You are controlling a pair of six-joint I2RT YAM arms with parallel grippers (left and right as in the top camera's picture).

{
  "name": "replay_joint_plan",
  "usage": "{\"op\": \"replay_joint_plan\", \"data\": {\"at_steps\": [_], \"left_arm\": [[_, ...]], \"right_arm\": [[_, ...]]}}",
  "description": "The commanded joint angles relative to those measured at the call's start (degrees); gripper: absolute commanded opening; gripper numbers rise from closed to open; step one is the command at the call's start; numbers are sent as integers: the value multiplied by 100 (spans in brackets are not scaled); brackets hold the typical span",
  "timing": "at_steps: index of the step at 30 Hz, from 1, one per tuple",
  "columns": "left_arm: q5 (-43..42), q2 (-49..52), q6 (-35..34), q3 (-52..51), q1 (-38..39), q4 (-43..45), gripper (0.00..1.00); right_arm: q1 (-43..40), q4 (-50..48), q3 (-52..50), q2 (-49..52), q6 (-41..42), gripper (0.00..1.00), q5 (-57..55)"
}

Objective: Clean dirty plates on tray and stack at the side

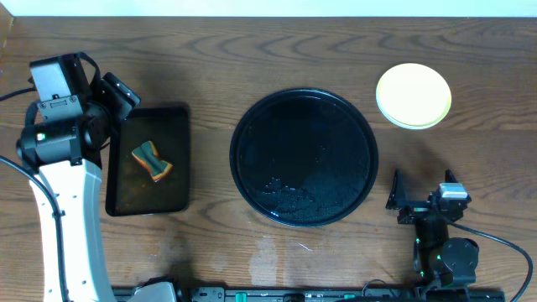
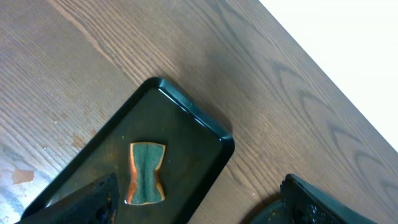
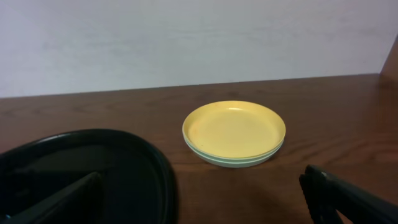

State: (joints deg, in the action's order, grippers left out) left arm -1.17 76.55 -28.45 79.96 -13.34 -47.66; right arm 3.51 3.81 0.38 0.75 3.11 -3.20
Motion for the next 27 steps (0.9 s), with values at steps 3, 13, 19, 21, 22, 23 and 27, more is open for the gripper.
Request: {"op": "replay_joint_plan", "data": {"at_steps": [3,13,19,21,22,23,27], "left_arm": [[28,17,35,-2,2,-4,84],[28,17,35,-2,2,-2,84],[28,17,35,-2,2,-4,84],[28,17,35,-2,2,-4,84],[28,17,35,-2,2,-4,84],[28,17,35,-2,2,-4,84],[28,17,35,-2,2,-4,84]], "right_arm": [[-26,50,-7,-44,-448,99,155],[-26,39,-7,-44,-297,99,175],[-26,39,-7,-44,-297,99,175],[-26,39,-7,-44,-297,99,175],[-26,39,-7,-44,-297,99,175],[-26,39,-7,-44,-295,99,177],[-26,39,-7,-44,-297,99,175]]}}
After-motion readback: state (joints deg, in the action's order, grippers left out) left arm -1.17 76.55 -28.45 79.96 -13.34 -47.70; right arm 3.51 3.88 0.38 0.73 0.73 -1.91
